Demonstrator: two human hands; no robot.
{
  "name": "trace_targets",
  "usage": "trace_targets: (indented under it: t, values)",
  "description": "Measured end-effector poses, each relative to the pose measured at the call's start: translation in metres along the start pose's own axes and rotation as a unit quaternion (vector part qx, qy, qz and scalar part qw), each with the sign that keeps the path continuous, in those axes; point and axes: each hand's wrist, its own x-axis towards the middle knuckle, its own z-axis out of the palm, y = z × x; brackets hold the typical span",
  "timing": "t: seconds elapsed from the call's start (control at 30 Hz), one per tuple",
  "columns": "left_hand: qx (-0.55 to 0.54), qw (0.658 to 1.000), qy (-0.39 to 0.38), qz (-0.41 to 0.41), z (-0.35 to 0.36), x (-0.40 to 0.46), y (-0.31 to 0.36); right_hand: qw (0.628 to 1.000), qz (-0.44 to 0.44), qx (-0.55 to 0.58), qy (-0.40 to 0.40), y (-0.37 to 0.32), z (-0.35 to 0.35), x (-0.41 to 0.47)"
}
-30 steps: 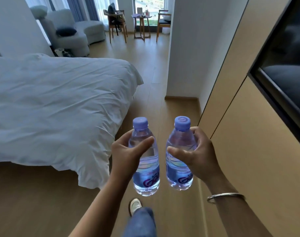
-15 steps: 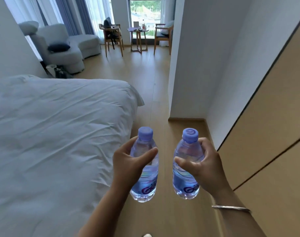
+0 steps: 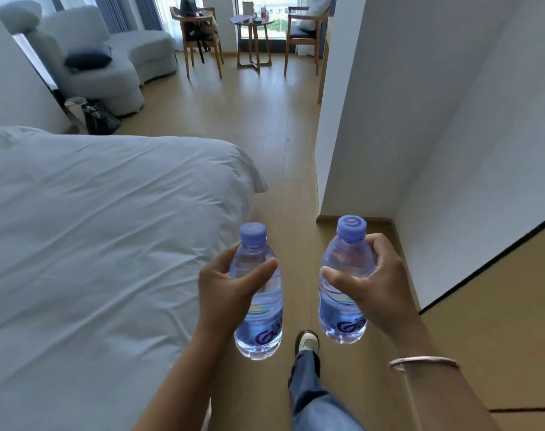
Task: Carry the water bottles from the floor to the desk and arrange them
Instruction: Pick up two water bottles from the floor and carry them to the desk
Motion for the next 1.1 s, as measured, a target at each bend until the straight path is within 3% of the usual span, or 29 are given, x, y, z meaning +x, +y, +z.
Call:
trace_targets:
  t: [0.57,1.1]
  values:
    - [0.029,0.998,0.038,0.051,0.097,0.36,0.009,0.993,-0.097,-0.062,-0.031,0.021,0.053,0.388]
    - [0.125,0.982,0.006,0.144,0.125,0.725,0.009,0.995,-0.066,-0.067,0.014,0.025,0.176,0.694]
